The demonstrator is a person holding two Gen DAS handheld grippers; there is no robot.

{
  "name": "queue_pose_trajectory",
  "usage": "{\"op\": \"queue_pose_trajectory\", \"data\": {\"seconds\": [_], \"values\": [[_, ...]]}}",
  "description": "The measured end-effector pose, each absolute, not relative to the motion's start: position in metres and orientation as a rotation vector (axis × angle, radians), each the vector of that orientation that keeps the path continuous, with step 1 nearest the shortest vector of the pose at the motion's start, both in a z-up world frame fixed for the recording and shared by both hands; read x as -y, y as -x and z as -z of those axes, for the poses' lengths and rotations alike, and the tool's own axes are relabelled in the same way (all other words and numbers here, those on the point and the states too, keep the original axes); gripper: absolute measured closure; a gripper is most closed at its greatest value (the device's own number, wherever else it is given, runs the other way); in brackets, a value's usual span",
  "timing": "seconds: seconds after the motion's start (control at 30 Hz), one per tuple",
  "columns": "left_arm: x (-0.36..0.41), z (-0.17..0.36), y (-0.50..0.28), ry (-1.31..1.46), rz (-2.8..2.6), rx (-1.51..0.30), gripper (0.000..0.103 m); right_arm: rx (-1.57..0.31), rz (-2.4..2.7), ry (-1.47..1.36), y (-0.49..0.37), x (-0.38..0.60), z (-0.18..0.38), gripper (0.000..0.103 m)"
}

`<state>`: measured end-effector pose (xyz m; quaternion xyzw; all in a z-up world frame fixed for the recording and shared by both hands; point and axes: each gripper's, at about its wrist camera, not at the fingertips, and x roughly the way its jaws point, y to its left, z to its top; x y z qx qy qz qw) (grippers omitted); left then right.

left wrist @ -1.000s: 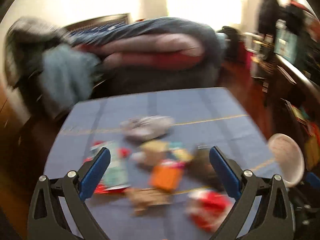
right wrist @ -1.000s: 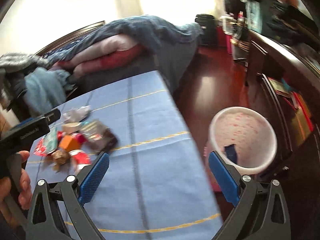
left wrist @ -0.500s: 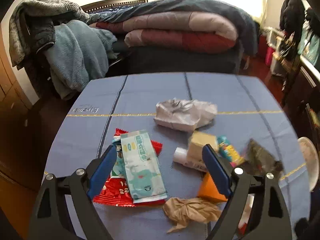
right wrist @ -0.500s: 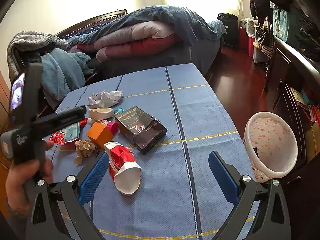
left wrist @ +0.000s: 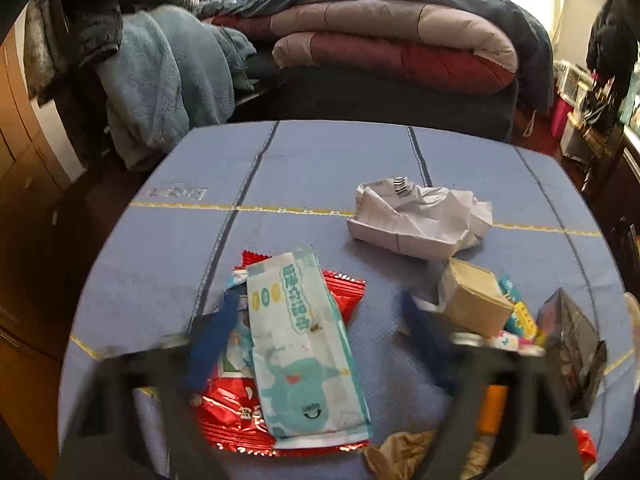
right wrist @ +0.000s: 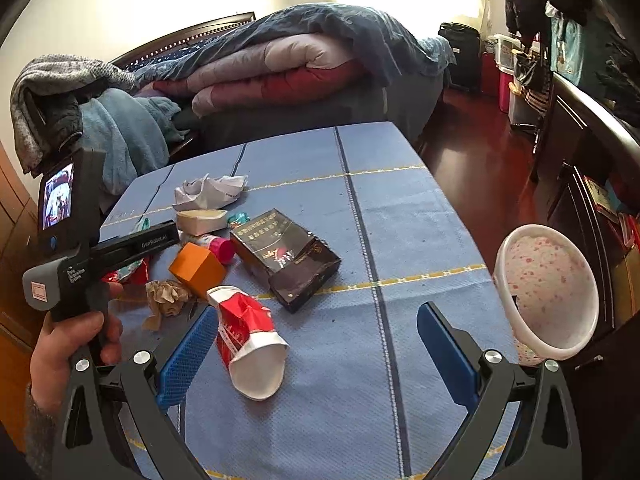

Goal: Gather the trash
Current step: 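Grasp the wet-wipes pack with the left gripper while the right grasps the black box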

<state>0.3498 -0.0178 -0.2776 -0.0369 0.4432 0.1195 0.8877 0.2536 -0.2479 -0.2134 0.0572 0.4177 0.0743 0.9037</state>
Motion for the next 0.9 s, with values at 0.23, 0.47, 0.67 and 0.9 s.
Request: {"op": "queue_pose_trajectory", "data": {"seconds": [0.23,0.47,0.67,0.9], "values": [[0.002,0.275,-0.343,0.173,-0.171,-0.88,0.065,-0.844,-0.16,-0.076,-0.269,0.234,0.218,0.004],[-0.018,0.249,-0.323,0.249,-0.156,-0.801,0.067,-0.869,-0.184,-0.042,-0.309,0.222,0.234,0.004],[-0.028,0.236,-0.313,0.258,-0.158,-0.778,0.067,-0.93,-0.222,-0.021,-0.336,0.211,0.256,0.004],[-0.026,0.228,-0.311,0.243,-0.145,-0.763,0.067,-0.918,-0.246,-0.027,-0.336,0.213,0.256,0.042]]}}
